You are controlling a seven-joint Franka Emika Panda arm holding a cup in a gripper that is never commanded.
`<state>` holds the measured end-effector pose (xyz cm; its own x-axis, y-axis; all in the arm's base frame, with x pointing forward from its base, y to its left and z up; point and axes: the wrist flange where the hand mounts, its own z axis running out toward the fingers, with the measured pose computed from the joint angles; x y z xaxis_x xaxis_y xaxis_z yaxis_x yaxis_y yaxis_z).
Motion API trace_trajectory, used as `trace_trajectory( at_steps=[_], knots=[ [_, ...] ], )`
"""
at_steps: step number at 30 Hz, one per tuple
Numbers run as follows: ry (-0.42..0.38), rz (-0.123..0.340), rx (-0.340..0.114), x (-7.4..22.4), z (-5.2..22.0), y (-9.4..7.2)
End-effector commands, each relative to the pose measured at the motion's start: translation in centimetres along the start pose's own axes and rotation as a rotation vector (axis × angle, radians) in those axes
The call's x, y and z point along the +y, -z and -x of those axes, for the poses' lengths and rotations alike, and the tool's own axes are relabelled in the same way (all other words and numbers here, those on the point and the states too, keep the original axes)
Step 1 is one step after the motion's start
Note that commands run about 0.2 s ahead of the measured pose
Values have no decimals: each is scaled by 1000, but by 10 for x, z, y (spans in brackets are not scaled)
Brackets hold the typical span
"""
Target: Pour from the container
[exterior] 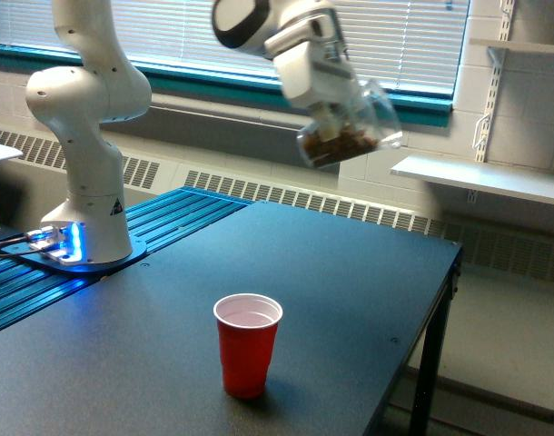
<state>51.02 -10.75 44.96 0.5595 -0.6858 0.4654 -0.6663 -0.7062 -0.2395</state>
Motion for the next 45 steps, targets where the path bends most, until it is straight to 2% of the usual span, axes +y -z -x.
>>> trace_trajectory(
  at_steps=[1, 23, 34, 45],
  knots=[
    [-23, 33, 11, 34, -2, 0],
    [-93, 153, -25, 116, 6, -34],
    [-130, 214, -75, 148, 19, -55],
    [-142, 261, -112, 172, 33, -65]
  ],
)
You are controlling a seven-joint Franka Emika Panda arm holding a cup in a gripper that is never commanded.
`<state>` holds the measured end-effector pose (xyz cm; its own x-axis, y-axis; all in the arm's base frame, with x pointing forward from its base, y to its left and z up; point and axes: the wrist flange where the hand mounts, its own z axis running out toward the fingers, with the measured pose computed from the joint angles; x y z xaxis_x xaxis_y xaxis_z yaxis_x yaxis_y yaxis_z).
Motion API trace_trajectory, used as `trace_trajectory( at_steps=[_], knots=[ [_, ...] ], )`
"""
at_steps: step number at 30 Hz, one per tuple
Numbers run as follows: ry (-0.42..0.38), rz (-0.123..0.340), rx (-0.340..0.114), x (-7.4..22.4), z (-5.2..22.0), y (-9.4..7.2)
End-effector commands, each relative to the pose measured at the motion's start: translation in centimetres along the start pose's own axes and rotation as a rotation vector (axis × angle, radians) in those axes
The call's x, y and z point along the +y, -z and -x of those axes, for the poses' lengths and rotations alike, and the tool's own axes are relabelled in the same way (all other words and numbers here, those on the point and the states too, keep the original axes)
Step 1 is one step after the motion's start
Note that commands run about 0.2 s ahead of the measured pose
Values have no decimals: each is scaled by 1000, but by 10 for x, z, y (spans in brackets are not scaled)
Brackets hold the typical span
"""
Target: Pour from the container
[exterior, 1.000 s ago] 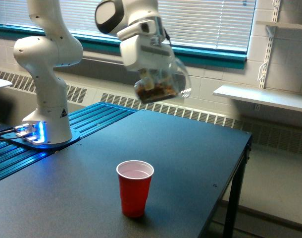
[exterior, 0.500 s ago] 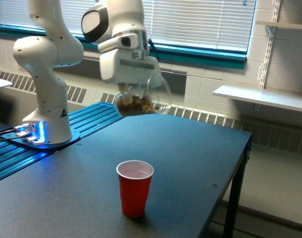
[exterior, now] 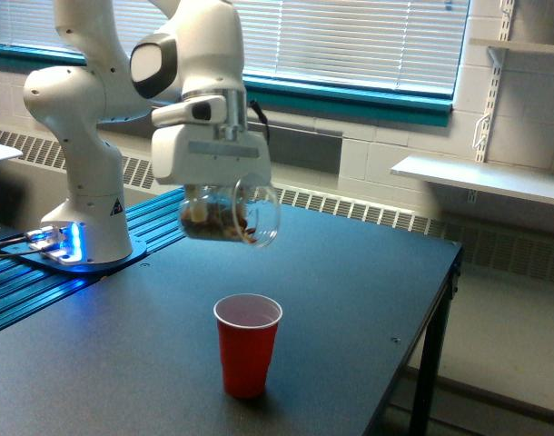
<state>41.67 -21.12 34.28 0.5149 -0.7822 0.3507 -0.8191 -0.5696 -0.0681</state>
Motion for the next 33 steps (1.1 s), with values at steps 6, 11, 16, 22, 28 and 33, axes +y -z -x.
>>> trace_trajectory(
  at_steps=[6, 11, 16, 22, 28, 33],
  knots=[
    [-29, 55, -24, 20, 6, -13],
    [-30, 84, -38, 25, 10, -20],
    [-21, 112, -54, 26, 12, -26],
    [0, 137, -57, 22, 14, -32],
    [24, 148, -64, 15, 16, -36],
    [49, 165, -72, 9, 18, -38]
  ],
)
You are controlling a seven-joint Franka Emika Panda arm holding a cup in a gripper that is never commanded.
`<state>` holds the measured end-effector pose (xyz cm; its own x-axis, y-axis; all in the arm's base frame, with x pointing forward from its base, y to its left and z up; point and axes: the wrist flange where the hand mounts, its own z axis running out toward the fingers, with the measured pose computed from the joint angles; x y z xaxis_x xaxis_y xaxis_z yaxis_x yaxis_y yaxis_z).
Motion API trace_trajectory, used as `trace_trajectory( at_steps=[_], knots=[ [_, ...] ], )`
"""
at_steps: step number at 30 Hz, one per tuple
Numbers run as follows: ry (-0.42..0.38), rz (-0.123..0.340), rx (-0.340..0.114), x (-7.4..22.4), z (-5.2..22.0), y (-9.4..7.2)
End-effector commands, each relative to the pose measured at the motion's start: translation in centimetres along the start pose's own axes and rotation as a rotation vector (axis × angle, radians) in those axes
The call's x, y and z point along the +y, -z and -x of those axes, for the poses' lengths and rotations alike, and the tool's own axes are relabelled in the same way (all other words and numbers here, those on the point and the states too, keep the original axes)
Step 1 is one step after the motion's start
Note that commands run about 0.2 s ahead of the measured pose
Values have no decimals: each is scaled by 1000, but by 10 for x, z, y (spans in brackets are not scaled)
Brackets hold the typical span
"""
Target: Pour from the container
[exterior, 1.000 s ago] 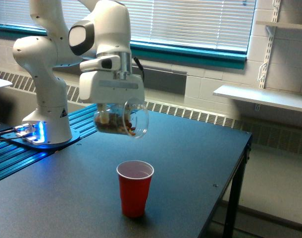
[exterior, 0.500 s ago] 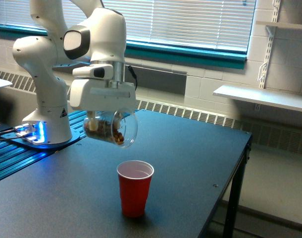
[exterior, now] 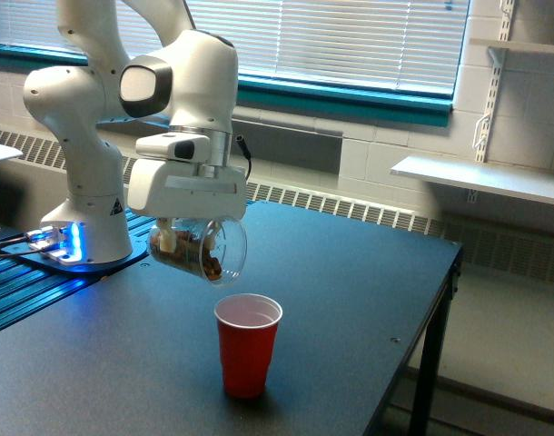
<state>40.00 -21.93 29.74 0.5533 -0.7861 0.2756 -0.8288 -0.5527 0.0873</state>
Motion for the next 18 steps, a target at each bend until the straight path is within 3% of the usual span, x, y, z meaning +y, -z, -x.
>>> trace_trajectory(
  at_steps=[1, 18],
  knots=[
    [22, 20, 6, -13, 0, 3],
    [85, 89, 7, -31, 5, -3]
  ],
)
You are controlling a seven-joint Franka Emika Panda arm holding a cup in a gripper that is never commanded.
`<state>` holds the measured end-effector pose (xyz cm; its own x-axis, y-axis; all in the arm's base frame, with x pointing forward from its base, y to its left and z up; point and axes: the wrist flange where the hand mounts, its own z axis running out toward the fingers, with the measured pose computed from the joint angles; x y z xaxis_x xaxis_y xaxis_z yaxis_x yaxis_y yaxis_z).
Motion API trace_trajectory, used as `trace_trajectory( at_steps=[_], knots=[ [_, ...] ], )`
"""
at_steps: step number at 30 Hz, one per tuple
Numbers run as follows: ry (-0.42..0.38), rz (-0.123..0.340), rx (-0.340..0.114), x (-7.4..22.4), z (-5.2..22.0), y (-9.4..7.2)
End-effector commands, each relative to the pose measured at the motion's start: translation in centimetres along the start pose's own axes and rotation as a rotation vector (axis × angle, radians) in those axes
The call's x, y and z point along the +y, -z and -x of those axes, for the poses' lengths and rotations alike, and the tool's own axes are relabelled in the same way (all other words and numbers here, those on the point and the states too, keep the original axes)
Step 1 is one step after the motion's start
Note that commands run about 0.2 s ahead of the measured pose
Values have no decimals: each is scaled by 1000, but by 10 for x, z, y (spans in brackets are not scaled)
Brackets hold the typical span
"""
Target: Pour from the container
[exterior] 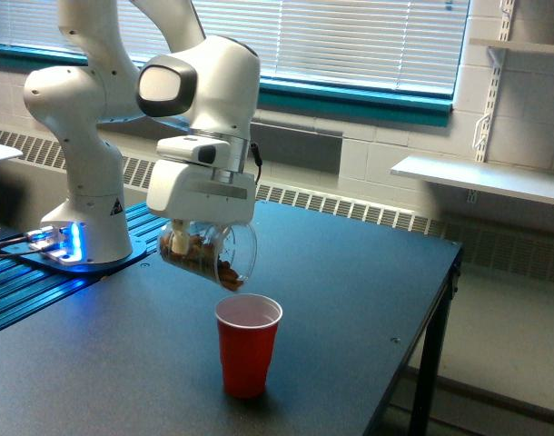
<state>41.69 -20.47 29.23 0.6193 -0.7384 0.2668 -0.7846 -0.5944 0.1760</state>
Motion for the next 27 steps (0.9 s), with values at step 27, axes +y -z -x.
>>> trace_trajectory(
  at_steps=[27],
  knots=[
    [50, 77, -10, -19, 1, -5]
  ],
)
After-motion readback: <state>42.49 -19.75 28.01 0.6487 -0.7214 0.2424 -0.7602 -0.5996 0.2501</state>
